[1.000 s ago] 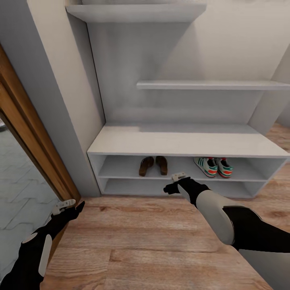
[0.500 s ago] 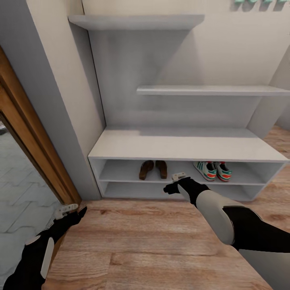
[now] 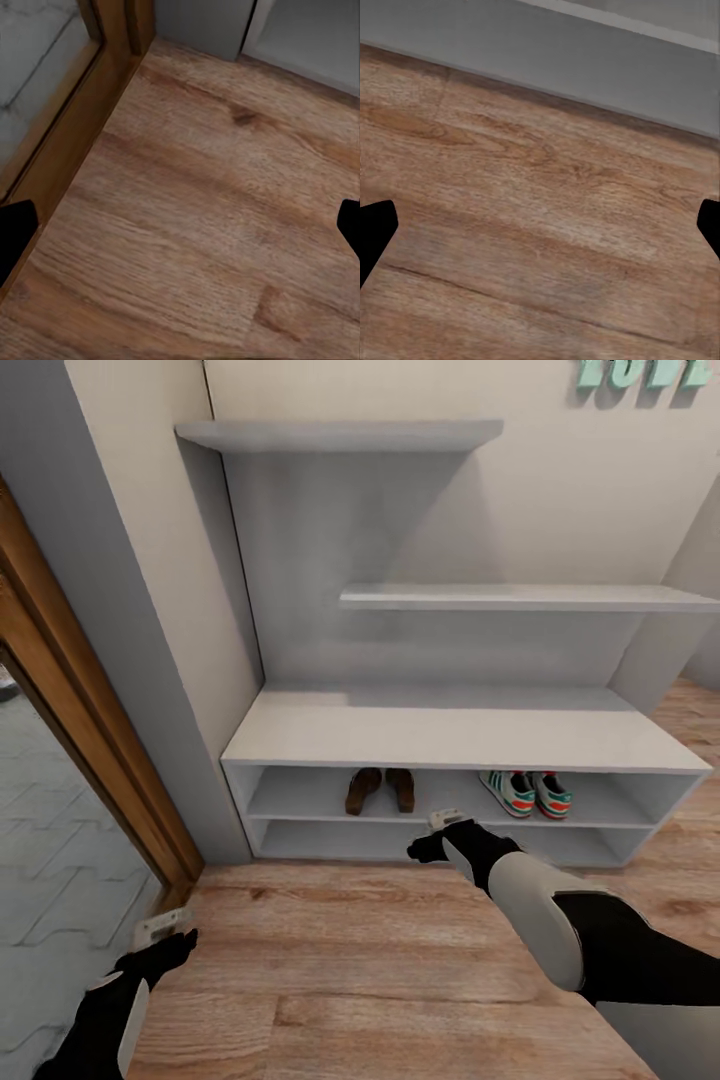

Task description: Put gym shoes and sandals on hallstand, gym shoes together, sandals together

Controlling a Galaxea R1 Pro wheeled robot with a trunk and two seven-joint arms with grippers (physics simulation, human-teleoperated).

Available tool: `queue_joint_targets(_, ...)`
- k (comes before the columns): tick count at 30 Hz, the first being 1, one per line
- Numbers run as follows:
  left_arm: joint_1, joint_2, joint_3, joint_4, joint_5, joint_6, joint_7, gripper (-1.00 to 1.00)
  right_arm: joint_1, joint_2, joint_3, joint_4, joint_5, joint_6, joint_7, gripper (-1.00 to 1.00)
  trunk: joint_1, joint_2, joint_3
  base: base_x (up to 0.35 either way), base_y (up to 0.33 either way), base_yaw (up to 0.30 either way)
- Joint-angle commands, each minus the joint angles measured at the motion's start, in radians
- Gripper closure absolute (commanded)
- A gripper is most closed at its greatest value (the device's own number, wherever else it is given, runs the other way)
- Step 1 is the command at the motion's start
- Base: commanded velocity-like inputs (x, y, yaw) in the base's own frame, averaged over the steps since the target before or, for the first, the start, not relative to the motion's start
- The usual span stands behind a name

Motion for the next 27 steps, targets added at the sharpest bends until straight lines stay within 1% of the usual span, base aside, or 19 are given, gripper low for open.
queue_joint_targets(1, 0.0, 0.0, 0.0, 0.008, -0.001, 0.0, 0.025, -1.0, 0.027, 0.0, 0.0, -0.001, -0.009, -0.006, 0.0, -1.0, -0.004, 0.007, 0.003, 0.0, 0.0, 0.0)
queue_joint_targets(2, 0.0, -0.001, 0.0, 0.012, -0.002, 0.0, 0.034, -1.0, 0.037, 0.0, 0.0, -0.001, -0.016, -0.011, -0.001, -1.0, -0.008, 0.014, 0.007, 0.0, 0.0, 0.0)
queue_joint_targets(3, 0.0, -0.001, -0.001, 0.022, -0.003, 0.0, 0.047, -1.0, 0.052, 0.0, 0.0, -0.001, -0.036, -0.025, -0.001, -1.0, -0.012, 0.021, 0.01, 0.0, 0.0, 0.0)
queue_joint_targets(5, 0.0, -0.001, -0.003, 0.035, -0.003, 0.0, 0.055, -1.0, 0.063, 0.0, 0.0, -0.001, -0.062, -0.043, -0.001, -1.0, -0.019, 0.035, 0.016, 0.0, 0.0, 0.0)
queue_joint_targets(6, 0.0, -0.001, -0.006, 0.052, -0.003, 0.0, 0.06, -1.0, 0.073, -0.001, 0.0, 0.0, -0.089, -0.064, -0.002, -1.0, -0.023, 0.042, 0.019, 0.0, 0.0, 0.0)
queue_joint_targets(7, 0.0, -0.001, -0.009, 0.061, -0.003, 0.0, 0.062, -1.0, 0.081, -0.001, 0.0, 0.0, -0.101, -0.075, -0.003, -1.0, -0.027, 0.049, 0.023, 0.0, 0.0, 0.0)
queue_joint_targets(8, 0.0, -0.001, -0.016, 0.083, -0.003, 0.0, 0.065, -1.0, 0.101, -0.001, 0.0, 0.0, -0.121, -0.095, -0.003, -1.0, -0.031, 0.056, 0.026, 0.0, 0.0, 0.0)
queue_joint_targets(10, 0.0, -0.001, -0.026, 0.113, -0.004, 0.0, 0.067, -1.0, 0.135, -0.002, 0.0, -0.001, -0.139, -0.119, -0.004, -1.0, -0.038, 0.07, 0.032, 0.0, 0.0, 0.0)
queue_joint_targets(14, 0.0, -0.001, -0.033, 0.148, -0.004, -0.001, 0.068, -1.0, 0.176, -0.003, 0.0, 0.0, -0.153, -0.145, -0.005, -1.0, -0.054, 0.098, 0.045, 0.0, 0.0, 0.0)
queue_joint_targets(18, 0.001, -0.001, -0.036, 0.167, -0.002, -0.008, 0.067, -1.0, 0.24, -0.004, 0.0, -0.001, -0.157, -0.192, -0.005, -1.0, -0.069, 0.126, 0.057, 0.0, 0.0, 0.0)
queue_joint_targets(19, 0.001, -0.001, -0.036, 0.17, -0.001, -0.01, 0.067, -1.0, 0.261, -0.004, 0.0, -0.001, -0.158, -0.219, -0.005, -1.0, -0.073, 0.133, 0.06, 0.0, 0.0, 0.0)
queue_joint_targets(22, 0.002, -0.001, -0.036, 0.172, -0.001, -0.012, 0.067, -1.0, 0.283, -0.005, 0.0, -0.001, -0.158, -0.265, -0.005, -1.0, -0.084, 0.154, 0.07, 0.0, 0.0, 0.0)
queue_joint_targets(23, 0.003, -0.001, -0.036, 0.173, 0.0, -0.013, 0.067, -1.0, 0.299, -0.005, -0.001, -0.001, -0.159, -0.297, -0.006, -1.0, -0.088, 0.161, 0.073, 0.0, 0.0, 0.0)
queue_joint_targets(25, 0.005, -0.001, -0.036, 0.174, -0.001, -0.015, 0.067, -1.0, 0.322, -0.005, -0.001, 0.0, -0.159, -0.33, -0.006, -1.0, -0.096, 0.175, 0.08, 0.0, 0.0, 0.0)
queue_joint_targets(26, 0.007, -0.001, -0.036, 0.174, -0.001, -0.017, 0.067, -1.0, 0.345, -0.005, -0.001, -0.001, -0.159, -0.363, -0.006, -1.0, -0.1, 0.182, 0.083, 0.0, 0.0, 0.0)
queue_joint_targets(27, 0.008, -0.001, -0.036, 0.174, -0.001, -0.017, 0.067, -1.0, 0.356, -0.005, 0.0, -0.001, -0.159, -0.38, -0.006, -1.0, -0.104, 0.189, 0.087, 0.0, 0.0, 0.0)
